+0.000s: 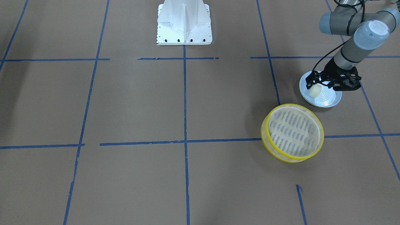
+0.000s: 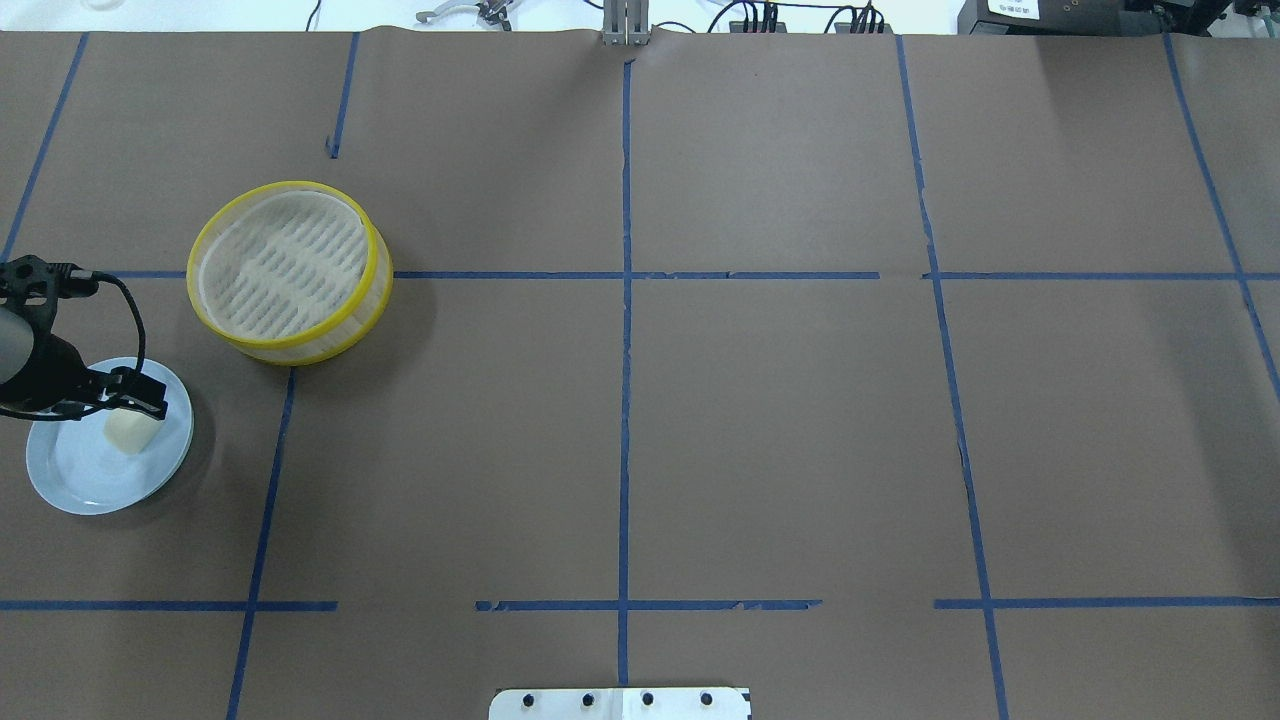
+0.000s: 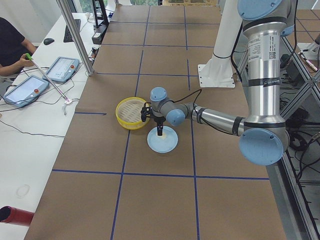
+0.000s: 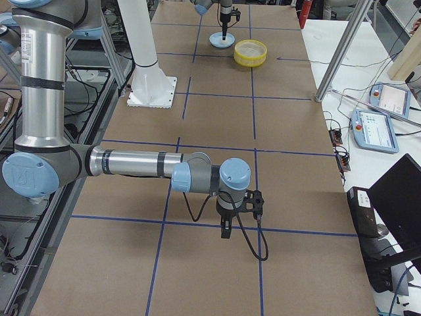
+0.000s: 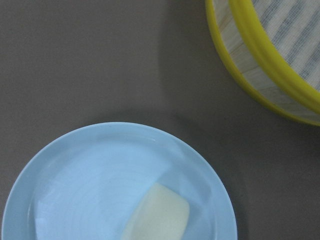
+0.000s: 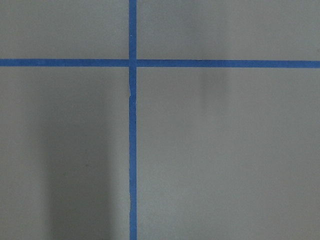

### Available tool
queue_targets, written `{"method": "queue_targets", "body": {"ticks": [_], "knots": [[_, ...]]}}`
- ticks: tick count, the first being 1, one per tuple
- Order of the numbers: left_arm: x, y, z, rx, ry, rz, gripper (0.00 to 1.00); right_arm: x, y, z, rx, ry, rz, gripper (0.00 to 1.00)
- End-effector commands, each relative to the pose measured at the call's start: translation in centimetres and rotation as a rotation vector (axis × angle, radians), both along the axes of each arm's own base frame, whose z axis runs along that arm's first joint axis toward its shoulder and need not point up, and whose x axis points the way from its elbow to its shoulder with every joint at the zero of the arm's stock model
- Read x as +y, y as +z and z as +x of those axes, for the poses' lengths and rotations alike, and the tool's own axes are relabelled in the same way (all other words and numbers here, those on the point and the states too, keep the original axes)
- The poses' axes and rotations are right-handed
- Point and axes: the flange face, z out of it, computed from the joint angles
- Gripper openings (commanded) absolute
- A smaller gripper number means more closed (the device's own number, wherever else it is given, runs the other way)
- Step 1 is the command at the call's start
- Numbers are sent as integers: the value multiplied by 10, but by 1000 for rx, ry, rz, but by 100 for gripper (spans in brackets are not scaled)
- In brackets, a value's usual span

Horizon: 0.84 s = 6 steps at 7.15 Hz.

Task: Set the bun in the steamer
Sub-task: 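Move the left gripper down over the pale bun on the blue plate, then close the left gripper on the bun and lift it off the plate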

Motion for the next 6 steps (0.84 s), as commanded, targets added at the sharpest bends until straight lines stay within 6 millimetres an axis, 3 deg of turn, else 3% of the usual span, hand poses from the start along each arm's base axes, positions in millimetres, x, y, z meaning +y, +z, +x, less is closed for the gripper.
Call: {"method": "queue_targets", "body": {"ticks": [1, 6], "knots": [[1, 15, 6, 7, 10, 16, 100, 0, 0, 0, 0, 0, 0, 100], [5, 18, 10, 9, 23, 14, 100, 0, 0, 1, 0, 1, 0, 100]]}}
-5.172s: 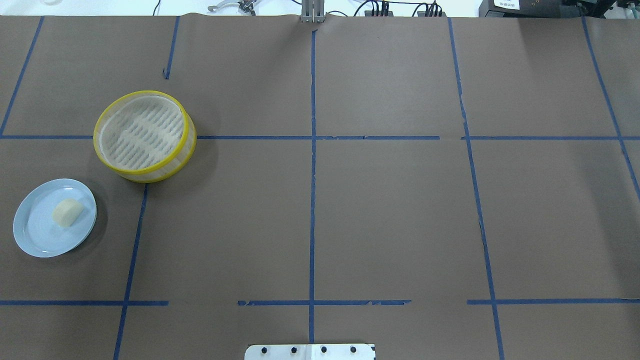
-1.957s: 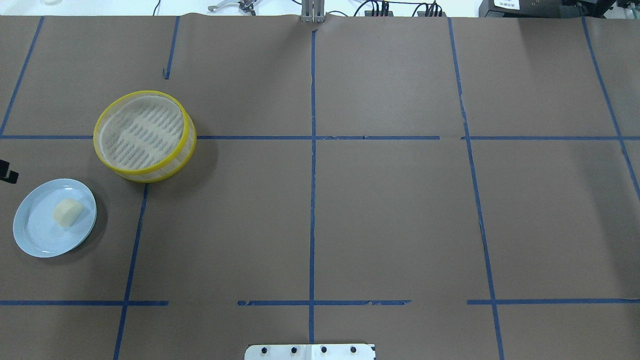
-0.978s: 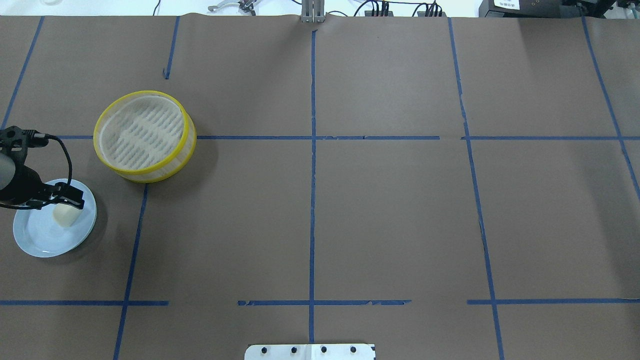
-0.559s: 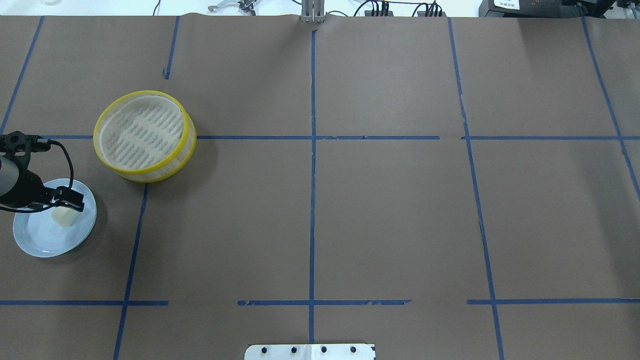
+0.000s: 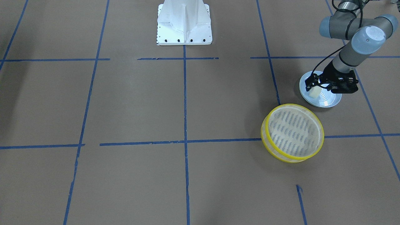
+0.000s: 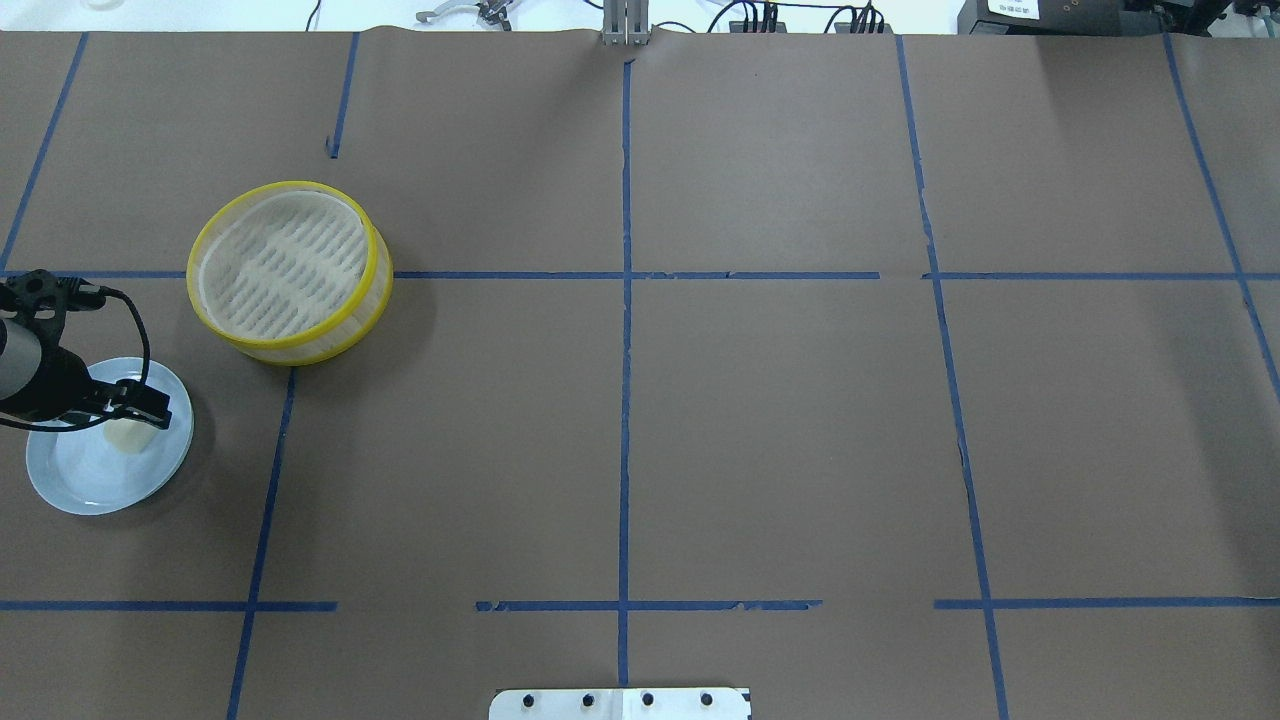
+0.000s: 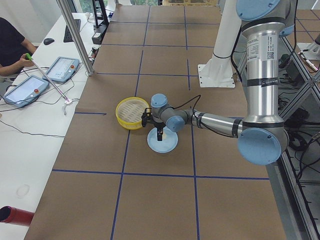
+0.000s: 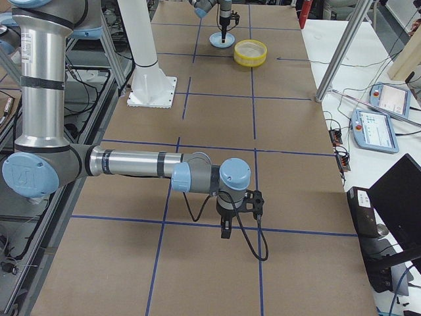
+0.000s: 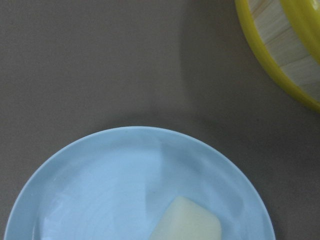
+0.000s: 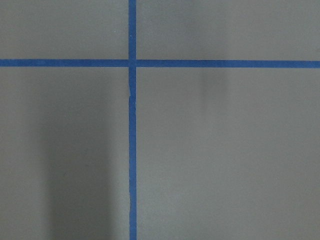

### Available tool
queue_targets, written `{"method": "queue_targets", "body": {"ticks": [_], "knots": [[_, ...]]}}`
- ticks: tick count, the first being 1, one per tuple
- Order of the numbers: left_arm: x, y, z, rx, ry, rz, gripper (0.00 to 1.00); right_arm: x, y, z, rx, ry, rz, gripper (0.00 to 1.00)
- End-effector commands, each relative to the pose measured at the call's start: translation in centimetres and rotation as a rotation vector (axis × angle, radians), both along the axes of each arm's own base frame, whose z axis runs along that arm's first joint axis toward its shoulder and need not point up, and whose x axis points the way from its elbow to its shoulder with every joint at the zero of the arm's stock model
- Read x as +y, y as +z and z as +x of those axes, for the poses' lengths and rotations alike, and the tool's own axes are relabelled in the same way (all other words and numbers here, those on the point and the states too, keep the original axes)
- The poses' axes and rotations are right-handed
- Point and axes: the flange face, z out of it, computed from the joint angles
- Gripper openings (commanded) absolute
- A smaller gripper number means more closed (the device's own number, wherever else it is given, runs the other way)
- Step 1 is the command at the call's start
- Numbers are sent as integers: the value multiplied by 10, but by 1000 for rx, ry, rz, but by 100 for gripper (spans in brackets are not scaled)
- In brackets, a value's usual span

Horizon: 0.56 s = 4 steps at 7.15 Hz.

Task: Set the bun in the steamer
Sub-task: 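Close the left gripper on the bun and lift it off the plate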

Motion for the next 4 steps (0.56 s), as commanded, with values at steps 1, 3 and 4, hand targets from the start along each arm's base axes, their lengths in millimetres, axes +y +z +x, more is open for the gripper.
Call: {"method": "queue_targets", "body": {"ticks": [1, 3, 4], "knots": [[2, 1, 3, 1, 10, -5, 99, 0, 0, 0, 0, 0, 0, 100], [3, 1, 4, 1, 12, -10, 80, 0, 0, 0, 0, -1, 0, 100], [3, 3, 3, -2, 12, -13, 67, 0, 0, 0, 0, 0, 0, 100]]}}
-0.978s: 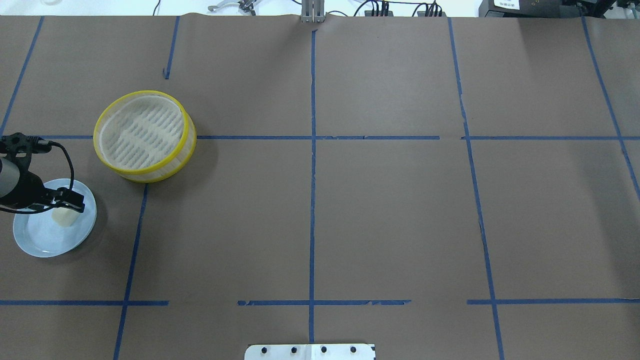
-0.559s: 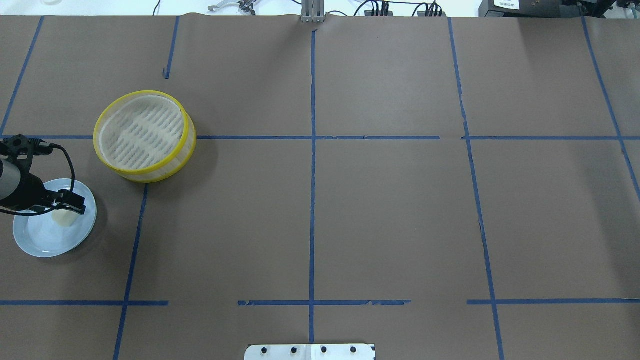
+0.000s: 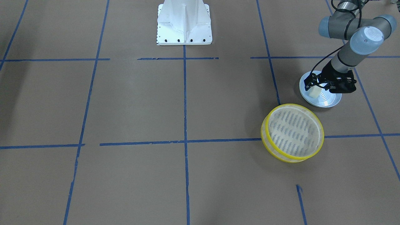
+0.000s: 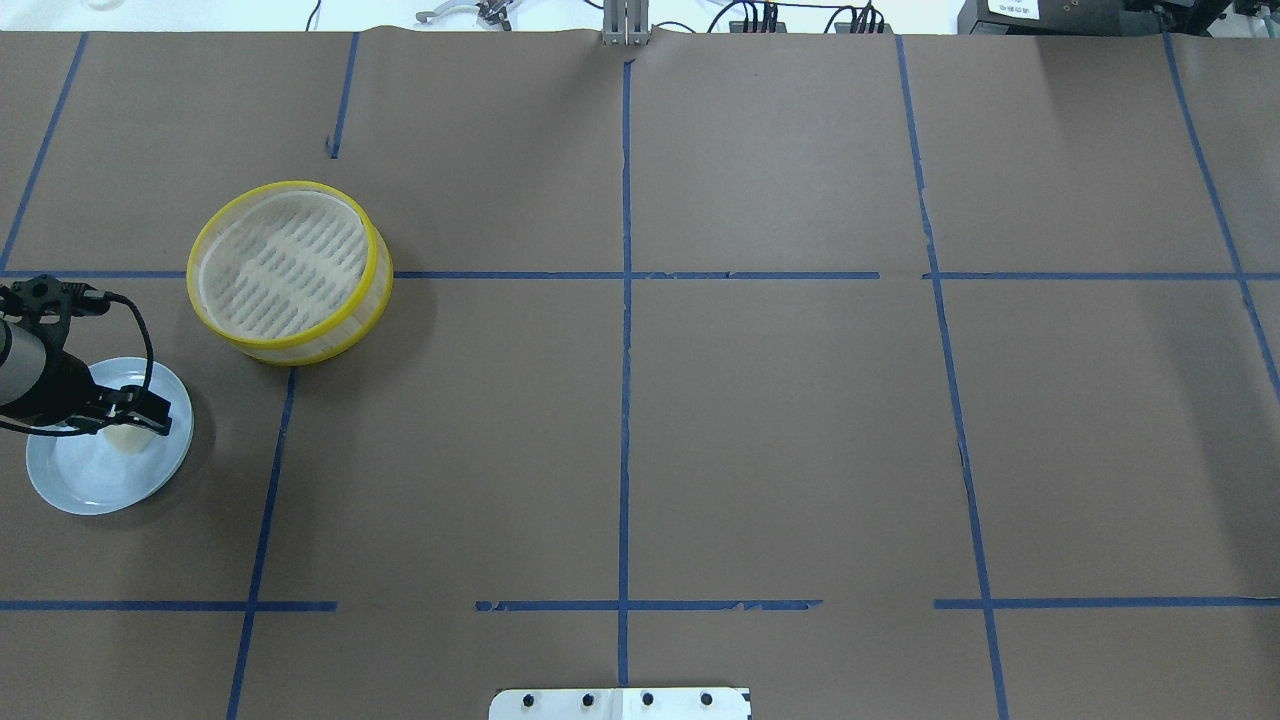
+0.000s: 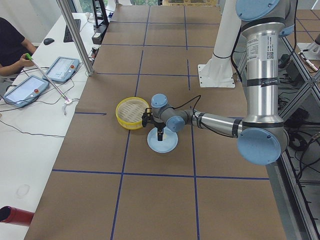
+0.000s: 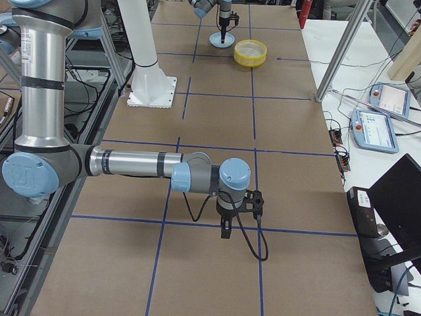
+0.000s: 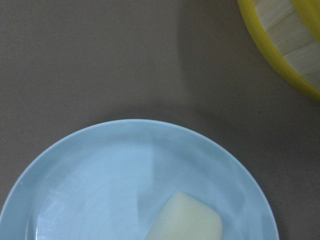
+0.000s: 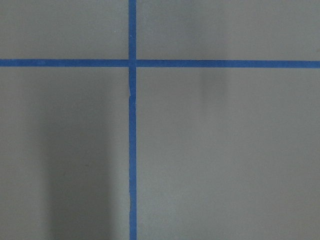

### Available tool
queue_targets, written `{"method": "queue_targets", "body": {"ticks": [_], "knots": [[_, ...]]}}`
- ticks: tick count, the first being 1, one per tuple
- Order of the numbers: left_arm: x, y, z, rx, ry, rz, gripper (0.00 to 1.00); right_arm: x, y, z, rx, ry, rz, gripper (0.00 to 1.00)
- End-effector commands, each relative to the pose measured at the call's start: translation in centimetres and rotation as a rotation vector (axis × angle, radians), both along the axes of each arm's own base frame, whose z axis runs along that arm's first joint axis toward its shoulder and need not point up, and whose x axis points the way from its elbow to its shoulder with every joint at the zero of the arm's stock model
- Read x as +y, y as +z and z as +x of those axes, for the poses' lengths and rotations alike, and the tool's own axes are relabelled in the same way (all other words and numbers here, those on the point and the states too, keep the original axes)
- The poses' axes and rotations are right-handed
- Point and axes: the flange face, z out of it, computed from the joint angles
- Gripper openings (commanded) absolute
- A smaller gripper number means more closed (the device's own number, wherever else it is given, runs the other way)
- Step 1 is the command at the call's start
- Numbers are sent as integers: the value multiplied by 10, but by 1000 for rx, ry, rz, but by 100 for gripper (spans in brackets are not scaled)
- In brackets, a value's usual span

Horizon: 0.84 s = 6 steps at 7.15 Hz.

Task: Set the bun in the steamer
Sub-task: 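Close the left gripper on the bun and lift it off the plate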

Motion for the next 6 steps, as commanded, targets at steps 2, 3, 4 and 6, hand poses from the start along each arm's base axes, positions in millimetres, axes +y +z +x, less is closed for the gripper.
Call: {"method": "queue_targets", "body": {"ticks": [2, 3, 4, 6], "knots": [[1, 2, 0, -4, 1, -5, 46, 0, 0, 0, 0, 0, 0, 100], [1, 2, 0, -4, 1, -5, 41, 0, 0, 0, 0, 0, 0, 100], [1, 2, 0, -4, 1, -5, 33, 0, 0, 0, 0, -1, 0, 100], [1, 0, 0, 0, 1, -1, 22, 0, 0, 0, 0, -1, 0, 100]]}}
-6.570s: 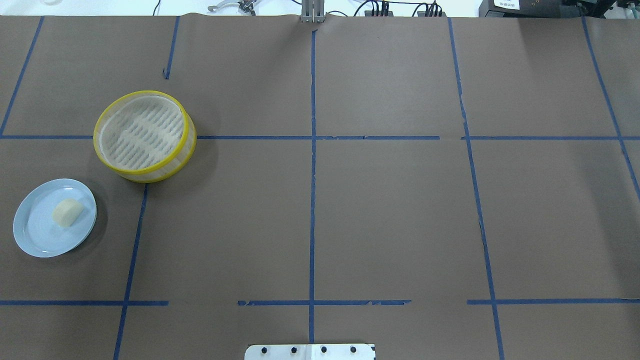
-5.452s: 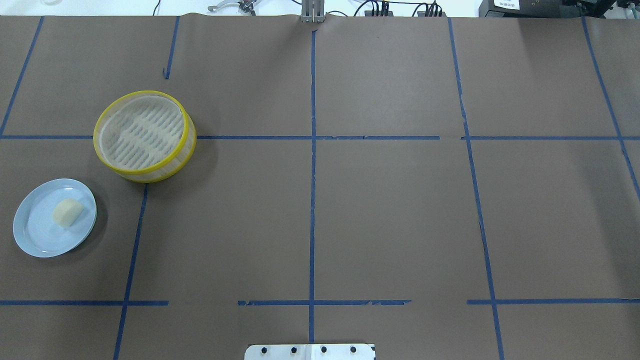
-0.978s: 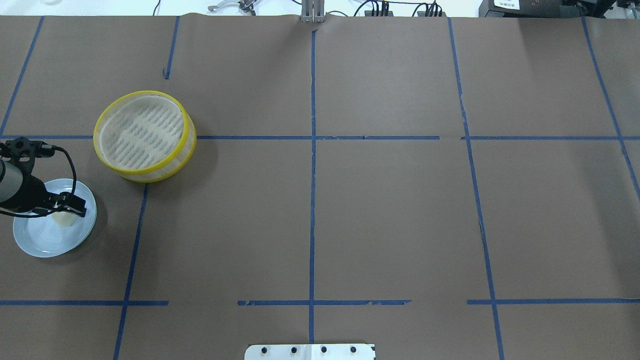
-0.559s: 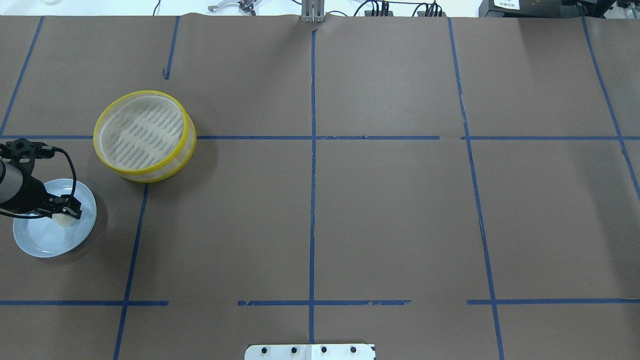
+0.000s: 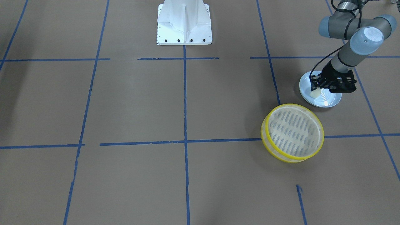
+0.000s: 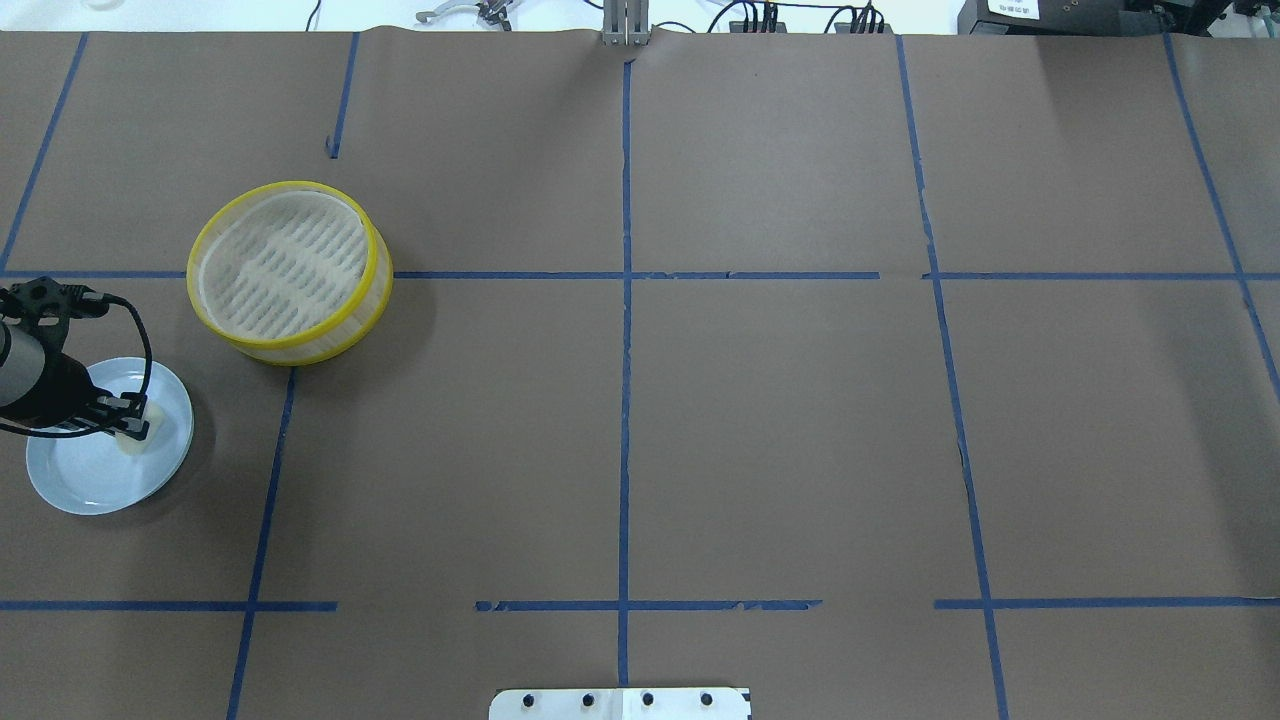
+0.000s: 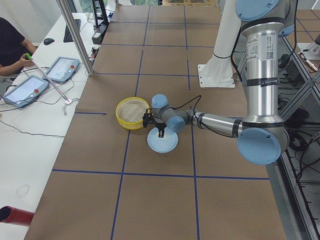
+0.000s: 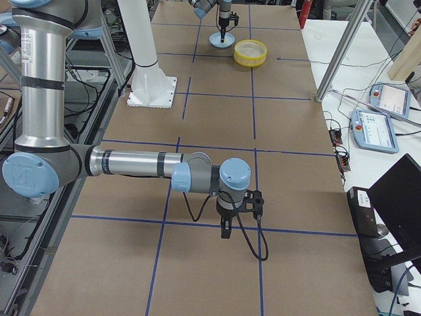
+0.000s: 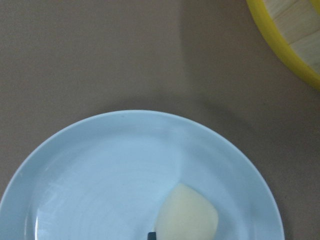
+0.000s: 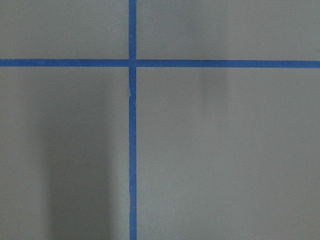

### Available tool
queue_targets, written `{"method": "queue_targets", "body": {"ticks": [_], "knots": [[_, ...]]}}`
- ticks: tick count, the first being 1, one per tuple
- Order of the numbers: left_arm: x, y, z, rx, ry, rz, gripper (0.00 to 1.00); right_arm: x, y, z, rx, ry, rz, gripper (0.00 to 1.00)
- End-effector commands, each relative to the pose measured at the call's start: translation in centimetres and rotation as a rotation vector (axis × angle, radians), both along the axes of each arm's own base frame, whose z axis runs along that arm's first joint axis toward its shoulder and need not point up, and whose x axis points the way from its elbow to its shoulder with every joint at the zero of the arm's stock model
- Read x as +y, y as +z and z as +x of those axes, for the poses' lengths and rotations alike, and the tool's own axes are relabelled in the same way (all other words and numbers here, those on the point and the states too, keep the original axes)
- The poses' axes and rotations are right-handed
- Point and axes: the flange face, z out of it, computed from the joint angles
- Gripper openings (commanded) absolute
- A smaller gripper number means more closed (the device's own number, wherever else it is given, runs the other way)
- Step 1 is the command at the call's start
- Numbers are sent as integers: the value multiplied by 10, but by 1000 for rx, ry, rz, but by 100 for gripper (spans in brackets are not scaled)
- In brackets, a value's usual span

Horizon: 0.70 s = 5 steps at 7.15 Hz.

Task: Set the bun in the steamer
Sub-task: 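Close the left gripper on the bun and lift it off the plate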

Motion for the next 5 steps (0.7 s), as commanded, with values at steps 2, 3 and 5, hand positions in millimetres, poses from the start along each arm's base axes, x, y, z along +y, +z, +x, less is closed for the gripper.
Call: {"method": "queue_targets", "body": {"ticks": [2, 3, 5], "knots": [[3, -24, -10, 28, -9, 29, 22, 0, 0, 1, 0, 1, 0, 100], [8, -45, -16, 30, -9, 30, 21, 0, 0, 0, 0, 0, 0, 100], [-22, -89, -78, -80, 53, 86, 20, 0, 0, 0, 0, 0, 0, 100]]}}
